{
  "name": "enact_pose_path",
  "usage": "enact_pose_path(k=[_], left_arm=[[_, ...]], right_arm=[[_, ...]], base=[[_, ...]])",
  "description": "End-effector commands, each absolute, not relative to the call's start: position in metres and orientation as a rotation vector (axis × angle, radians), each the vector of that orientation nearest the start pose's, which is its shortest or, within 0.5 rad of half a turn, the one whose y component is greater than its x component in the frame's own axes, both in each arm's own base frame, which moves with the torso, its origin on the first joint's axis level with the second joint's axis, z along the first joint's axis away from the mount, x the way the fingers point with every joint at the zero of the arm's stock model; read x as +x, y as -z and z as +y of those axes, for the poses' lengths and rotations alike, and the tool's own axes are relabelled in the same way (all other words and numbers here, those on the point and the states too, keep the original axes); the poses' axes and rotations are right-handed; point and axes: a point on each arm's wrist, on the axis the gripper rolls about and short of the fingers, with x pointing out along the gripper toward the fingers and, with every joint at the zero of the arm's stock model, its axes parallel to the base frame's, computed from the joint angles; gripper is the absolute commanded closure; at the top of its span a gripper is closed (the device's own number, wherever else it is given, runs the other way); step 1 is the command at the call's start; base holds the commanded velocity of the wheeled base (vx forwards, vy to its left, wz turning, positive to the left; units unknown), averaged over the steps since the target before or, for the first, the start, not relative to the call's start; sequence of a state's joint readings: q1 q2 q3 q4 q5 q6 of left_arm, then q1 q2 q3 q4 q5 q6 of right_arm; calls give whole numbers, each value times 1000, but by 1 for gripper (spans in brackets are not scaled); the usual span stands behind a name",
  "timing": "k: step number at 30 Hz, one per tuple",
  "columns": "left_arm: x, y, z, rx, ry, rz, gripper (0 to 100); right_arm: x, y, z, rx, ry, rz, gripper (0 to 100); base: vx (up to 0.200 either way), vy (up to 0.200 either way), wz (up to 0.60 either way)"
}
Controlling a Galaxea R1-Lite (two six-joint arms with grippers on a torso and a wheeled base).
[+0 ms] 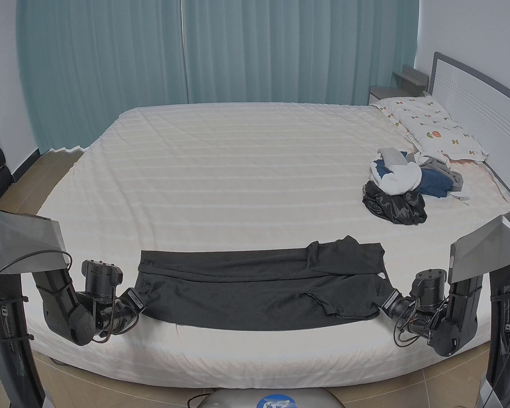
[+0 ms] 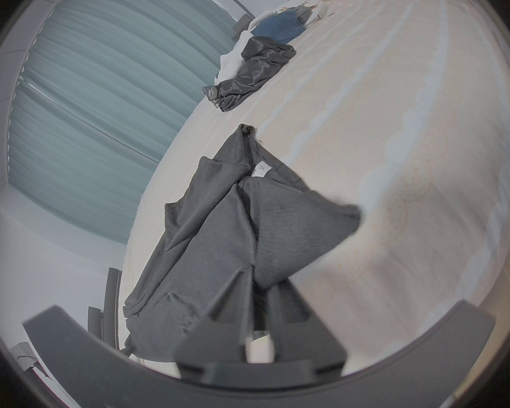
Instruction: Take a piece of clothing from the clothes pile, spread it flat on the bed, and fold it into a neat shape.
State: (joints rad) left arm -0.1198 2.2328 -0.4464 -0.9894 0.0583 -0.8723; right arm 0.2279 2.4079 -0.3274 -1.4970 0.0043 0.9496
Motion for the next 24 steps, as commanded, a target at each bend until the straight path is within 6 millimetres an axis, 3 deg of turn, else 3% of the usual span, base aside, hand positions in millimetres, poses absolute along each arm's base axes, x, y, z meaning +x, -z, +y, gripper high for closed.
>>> enact_pose_path(k=[1, 24], left_arm=[[290, 22, -33, -761, -296, 759, 100], [280, 10, -20, -713, -343, 777, 100]], right_arm=[[279, 47, 65, 850, 74, 648, 100], [241, 19, 61, 818, 45, 661, 100]], base=[[0, 0, 0], [0, 0, 0]])
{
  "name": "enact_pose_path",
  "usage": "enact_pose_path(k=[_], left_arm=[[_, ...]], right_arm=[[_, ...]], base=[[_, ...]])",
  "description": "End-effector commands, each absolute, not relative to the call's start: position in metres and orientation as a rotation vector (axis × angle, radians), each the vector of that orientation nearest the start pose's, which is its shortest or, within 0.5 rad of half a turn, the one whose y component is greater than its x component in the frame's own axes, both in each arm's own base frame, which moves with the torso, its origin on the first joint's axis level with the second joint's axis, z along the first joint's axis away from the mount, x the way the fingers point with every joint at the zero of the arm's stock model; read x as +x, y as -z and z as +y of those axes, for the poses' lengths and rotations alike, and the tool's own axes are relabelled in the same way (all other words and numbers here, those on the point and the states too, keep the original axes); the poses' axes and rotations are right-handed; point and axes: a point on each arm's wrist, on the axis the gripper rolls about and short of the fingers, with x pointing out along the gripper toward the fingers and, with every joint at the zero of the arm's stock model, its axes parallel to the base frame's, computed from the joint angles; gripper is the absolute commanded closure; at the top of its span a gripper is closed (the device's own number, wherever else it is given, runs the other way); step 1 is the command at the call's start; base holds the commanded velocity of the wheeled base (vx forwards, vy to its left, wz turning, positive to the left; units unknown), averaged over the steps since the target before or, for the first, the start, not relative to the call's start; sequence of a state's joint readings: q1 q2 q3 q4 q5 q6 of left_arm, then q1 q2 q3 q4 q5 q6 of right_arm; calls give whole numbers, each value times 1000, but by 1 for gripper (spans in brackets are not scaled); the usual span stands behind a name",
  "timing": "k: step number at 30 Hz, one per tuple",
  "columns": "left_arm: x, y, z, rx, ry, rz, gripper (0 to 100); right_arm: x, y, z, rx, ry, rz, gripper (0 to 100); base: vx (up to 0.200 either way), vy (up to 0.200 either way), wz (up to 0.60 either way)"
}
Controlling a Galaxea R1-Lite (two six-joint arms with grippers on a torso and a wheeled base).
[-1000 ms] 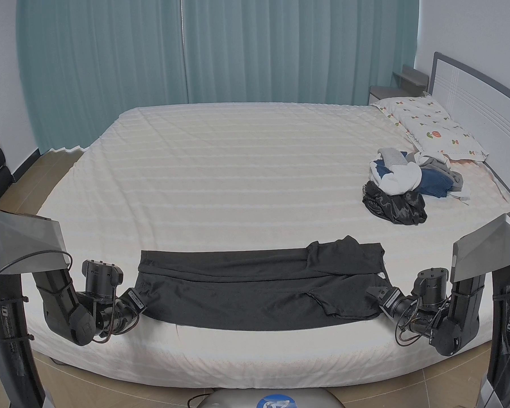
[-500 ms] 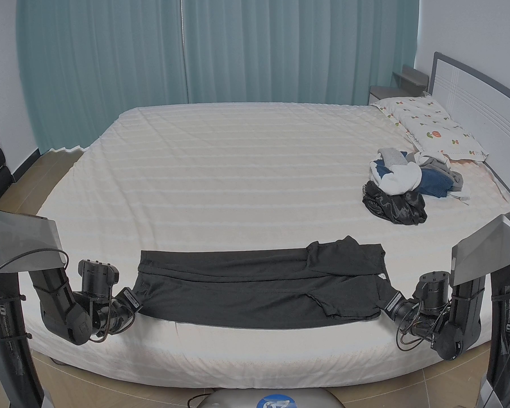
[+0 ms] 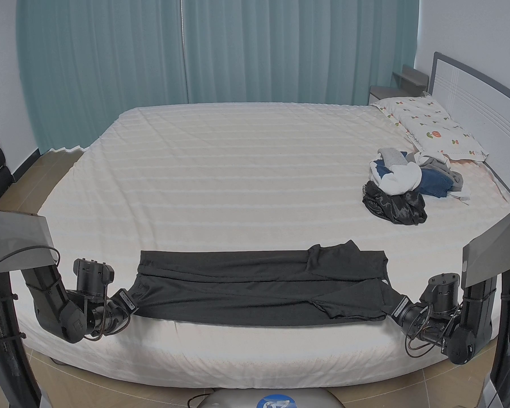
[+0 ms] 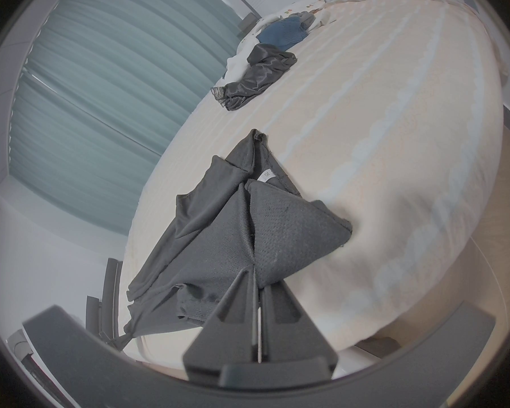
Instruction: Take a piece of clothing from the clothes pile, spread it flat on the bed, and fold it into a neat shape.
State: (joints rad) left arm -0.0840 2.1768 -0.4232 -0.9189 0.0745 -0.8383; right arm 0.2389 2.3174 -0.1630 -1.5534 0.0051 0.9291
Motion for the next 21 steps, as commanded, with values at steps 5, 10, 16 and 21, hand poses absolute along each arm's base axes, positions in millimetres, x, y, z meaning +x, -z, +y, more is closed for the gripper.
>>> enact_pose_path(k=[5, 10, 16, 21], left_arm=[[274, 12, -19, -657, -361, 829, 100], [268, 16, -19, -630, -364, 866, 100], [263, 17, -20, -606, -363, 897, 100], [261, 20, -20, -573, -358, 929, 100]], right_arm=[[235, 23, 59, 799, 59, 693, 100], [227, 24, 58, 754, 52, 722, 100], [223, 28, 56, 729, 59, 749, 100], [222, 35, 55, 700, 65, 781, 100]], base=[[0, 0, 0], [0, 0, 0], [0, 0, 0], [0, 0, 0]])
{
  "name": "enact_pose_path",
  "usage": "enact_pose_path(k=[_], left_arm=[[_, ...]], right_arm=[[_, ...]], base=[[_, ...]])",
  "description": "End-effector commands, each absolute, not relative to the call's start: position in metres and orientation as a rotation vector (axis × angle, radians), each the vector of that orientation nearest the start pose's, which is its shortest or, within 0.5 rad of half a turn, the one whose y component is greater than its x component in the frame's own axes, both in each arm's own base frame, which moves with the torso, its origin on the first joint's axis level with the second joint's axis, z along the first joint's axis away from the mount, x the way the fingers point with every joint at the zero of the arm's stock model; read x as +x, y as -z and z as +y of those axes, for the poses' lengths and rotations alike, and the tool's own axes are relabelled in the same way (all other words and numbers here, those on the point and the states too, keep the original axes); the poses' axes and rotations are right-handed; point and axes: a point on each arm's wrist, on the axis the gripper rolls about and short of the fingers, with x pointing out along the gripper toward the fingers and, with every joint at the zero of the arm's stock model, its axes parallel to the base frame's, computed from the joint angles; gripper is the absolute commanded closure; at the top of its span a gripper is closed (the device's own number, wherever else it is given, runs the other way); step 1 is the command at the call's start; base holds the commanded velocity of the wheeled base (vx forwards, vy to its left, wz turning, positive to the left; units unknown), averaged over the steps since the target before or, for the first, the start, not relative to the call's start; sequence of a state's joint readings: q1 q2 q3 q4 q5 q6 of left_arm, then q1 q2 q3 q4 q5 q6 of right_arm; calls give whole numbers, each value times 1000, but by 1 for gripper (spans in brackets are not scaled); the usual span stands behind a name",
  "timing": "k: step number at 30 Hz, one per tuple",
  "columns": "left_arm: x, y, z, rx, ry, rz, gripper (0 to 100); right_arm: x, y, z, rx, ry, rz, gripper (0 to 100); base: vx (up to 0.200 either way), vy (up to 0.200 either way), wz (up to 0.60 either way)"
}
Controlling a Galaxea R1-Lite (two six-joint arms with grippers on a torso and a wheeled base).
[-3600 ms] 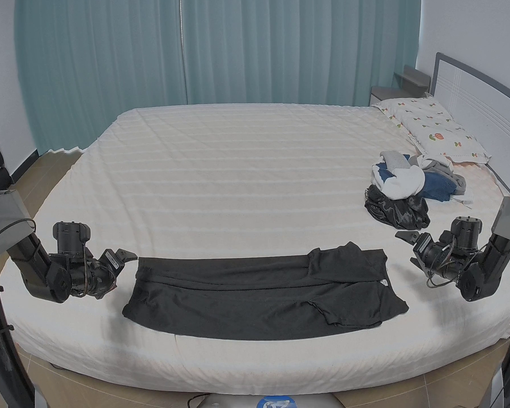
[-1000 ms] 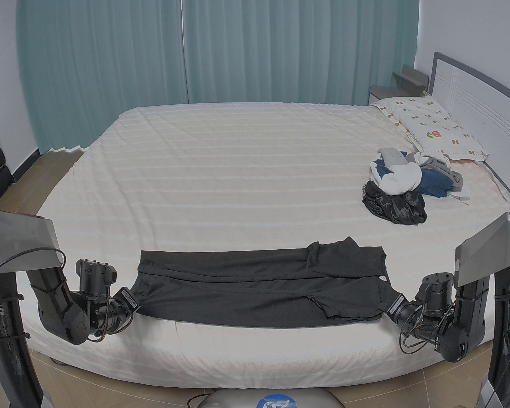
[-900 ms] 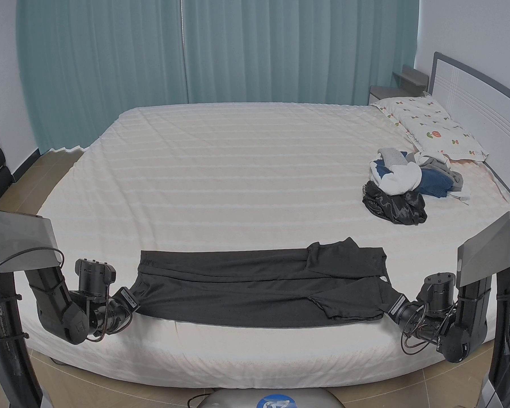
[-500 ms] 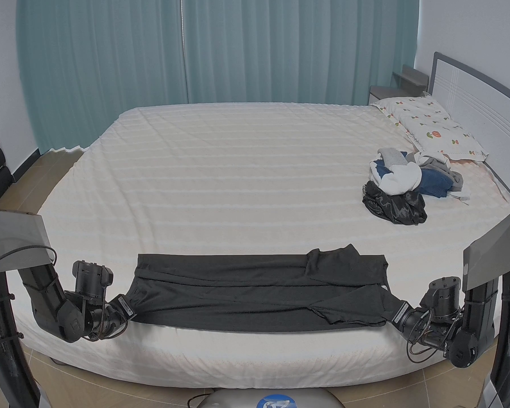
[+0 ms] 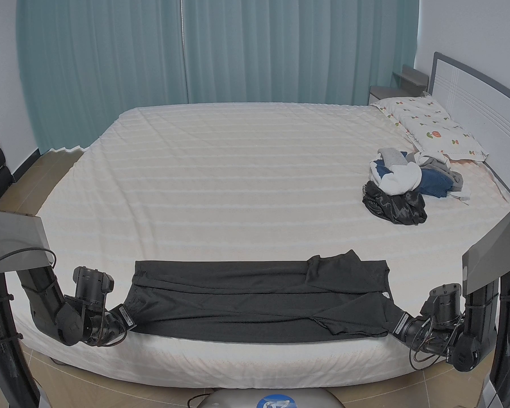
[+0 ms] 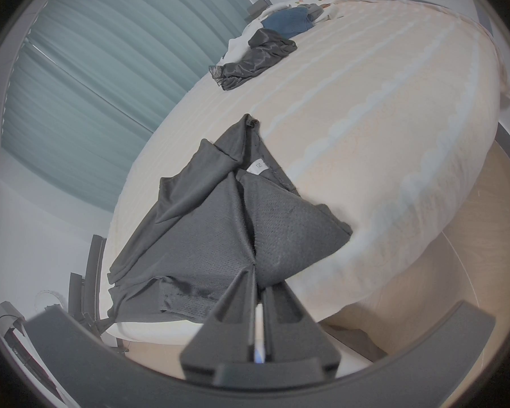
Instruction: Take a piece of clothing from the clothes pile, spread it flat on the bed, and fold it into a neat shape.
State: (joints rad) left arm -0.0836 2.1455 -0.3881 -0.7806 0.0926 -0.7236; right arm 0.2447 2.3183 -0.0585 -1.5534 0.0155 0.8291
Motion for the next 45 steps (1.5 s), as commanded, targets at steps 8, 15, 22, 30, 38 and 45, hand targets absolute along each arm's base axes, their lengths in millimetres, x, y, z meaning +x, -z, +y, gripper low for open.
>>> enact_pose_path(k=[8, 15, 22, 30, 38, 45], left_arm=[[260, 13, -18, -577, -355, 907, 0], [263, -10, -1, -597, -380, 833, 0], [285, -24, 0, -631, -320, 757, 0], [309, -17, -5, -690, -158, 791, 0], [312, -1, -6, -618, -99, 845, 0], [313, 5, -14, -604, -80, 869, 0]], right_arm=[[221, 30, 53, 699, 62, 763, 0], [214, 14, 36, 613, 67, 714, 0], [218, 5, 13, 608, 118, 642, 0], [220, -7, 1, 672, 36, 604, 0], [245, -5, 18, 653, -95, 575, 0], [260, 5, 29, 635, -141, 581, 0]], base=[[0, 0, 0], [0, 0, 0], [0, 0, 0], [0, 0, 0], [0, 0, 0], [0, 0, 0]])
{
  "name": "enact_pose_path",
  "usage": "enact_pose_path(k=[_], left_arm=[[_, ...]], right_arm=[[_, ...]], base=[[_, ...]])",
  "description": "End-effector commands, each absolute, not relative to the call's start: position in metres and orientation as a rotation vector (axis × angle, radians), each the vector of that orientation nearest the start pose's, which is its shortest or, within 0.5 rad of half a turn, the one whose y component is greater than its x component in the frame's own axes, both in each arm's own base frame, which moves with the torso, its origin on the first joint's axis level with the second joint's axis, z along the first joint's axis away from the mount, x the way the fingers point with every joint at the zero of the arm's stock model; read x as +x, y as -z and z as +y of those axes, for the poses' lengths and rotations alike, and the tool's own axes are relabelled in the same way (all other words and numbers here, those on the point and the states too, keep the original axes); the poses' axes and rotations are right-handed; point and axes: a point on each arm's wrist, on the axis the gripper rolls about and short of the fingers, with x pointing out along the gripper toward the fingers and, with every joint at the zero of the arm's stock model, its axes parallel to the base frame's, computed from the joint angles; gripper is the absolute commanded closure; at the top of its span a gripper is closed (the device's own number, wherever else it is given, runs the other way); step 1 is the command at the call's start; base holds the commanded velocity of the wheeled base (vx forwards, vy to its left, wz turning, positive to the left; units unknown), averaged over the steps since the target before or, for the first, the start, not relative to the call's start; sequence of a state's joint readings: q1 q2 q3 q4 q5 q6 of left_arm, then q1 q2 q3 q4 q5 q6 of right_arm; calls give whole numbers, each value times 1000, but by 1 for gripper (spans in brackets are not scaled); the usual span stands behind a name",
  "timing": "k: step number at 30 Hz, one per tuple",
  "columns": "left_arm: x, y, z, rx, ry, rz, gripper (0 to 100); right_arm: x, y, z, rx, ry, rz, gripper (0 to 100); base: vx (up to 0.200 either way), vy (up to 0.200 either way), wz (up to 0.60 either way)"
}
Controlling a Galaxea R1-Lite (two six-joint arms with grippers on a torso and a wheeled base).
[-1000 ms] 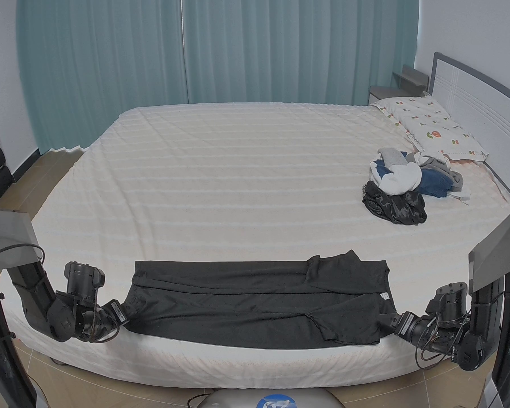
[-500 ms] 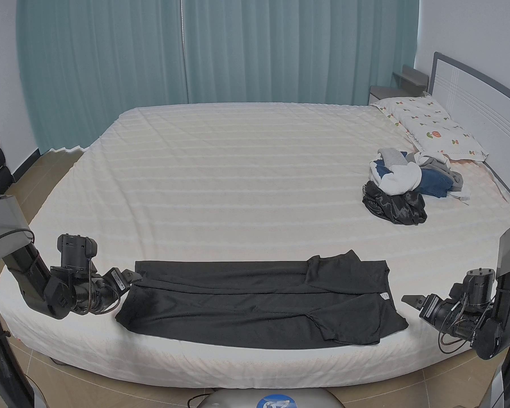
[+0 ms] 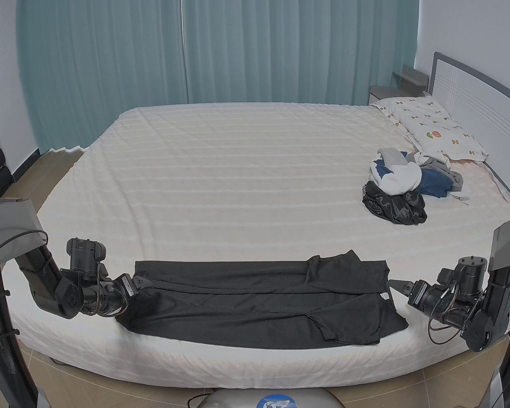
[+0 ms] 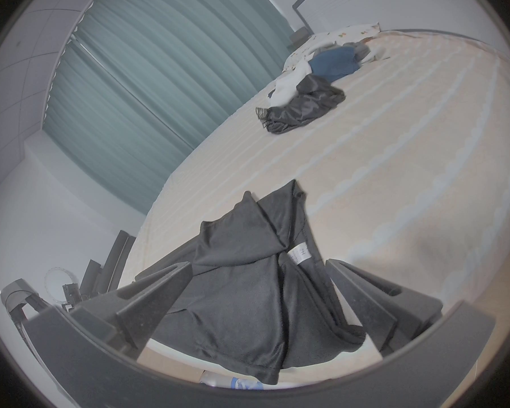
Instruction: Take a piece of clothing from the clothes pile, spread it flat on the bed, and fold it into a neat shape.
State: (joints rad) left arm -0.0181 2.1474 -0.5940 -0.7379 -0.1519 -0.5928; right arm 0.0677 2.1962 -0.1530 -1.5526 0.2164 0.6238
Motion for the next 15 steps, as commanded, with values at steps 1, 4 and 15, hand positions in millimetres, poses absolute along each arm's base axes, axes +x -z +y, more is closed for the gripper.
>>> enact_pose_path(k=[1, 4, 15], left_arm=[[314, 7, -15, -602, -78, 874, 0], [319, 11, -15, -601, -79, 874, 100], [316, 14, -9, -578, -171, 865, 100]], right_arm=[[260, 8, 29, 639, -143, 593, 0], [259, 15, 27, 662, -153, 631, 0], [258, 19, 22, 661, -142, 646, 0]], base=[[0, 0, 0], [0, 0, 0], [0, 0, 0]])
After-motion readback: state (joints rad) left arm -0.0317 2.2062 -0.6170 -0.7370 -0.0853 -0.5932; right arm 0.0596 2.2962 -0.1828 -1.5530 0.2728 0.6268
